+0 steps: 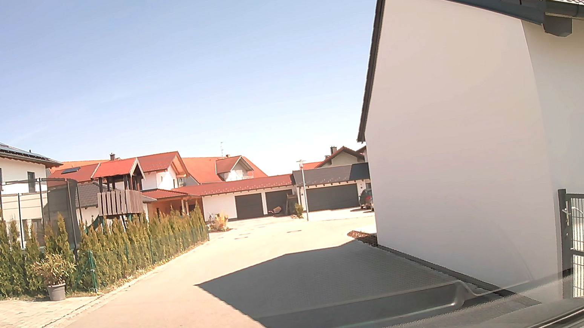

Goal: Follow the waypoints while adhering to traffic rules and regulations

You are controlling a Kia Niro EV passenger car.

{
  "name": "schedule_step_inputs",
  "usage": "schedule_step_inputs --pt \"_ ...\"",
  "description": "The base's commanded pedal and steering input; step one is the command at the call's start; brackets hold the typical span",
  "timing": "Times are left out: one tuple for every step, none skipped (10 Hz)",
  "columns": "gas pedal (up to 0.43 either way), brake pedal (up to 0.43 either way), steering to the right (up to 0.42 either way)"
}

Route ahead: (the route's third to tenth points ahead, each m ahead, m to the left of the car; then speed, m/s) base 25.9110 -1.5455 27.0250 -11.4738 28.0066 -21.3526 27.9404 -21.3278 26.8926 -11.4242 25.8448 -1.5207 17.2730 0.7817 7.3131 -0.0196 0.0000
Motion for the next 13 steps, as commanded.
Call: schedule_step_inputs --pt "0.000 0.000 -0.042" --pt "0.000 0.000 -0.042" --pt "0.000 0.000 -0.042" --pt "0.000 0.000 -0.042" --pt "0.000 0.000 -0.042" --pt "0.000 0.000 -0.042" --pt "0.000 0.000 -0.041" --pt "0.000 0.000 -0.042" --pt "0.000 0.000 -0.042" --pt "0.000 0.000 -0.042" --pt "0.008 0.000 -0.042" --pt "0.047 0.000 -0.042" --pt "0.067 0.000 -0.042"
